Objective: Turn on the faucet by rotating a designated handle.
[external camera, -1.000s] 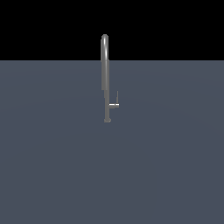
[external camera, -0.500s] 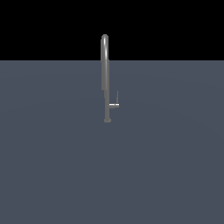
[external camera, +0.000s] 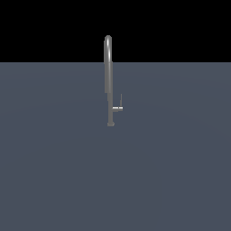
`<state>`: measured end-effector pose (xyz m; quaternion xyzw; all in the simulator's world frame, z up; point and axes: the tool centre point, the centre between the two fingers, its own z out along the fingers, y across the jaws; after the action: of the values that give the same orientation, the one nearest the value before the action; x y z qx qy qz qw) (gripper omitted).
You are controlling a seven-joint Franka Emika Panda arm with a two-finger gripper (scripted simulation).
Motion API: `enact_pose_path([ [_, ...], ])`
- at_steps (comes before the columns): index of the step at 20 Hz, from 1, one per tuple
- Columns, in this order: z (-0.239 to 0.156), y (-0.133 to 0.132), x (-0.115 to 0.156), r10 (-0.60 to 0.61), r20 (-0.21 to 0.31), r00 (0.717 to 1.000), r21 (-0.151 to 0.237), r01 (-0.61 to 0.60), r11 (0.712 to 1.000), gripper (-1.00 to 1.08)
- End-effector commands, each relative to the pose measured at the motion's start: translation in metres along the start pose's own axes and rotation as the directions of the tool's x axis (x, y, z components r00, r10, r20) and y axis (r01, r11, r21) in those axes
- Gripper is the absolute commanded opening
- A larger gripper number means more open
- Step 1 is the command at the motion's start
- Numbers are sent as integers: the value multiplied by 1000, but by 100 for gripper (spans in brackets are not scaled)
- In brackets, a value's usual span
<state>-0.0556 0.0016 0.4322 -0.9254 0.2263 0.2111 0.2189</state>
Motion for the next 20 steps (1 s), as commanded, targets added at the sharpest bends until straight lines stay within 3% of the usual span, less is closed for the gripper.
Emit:
enact_pose_path([
  [1, 2, -2, 17, 35, 38, 999, 34, -37, 999, -100],
  [11, 18, -6, 84, 164, 208, 964, 158, -198, 967, -100],
  [20, 43, -3, 146, 258, 381, 888, 247, -366, 897, -100],
])
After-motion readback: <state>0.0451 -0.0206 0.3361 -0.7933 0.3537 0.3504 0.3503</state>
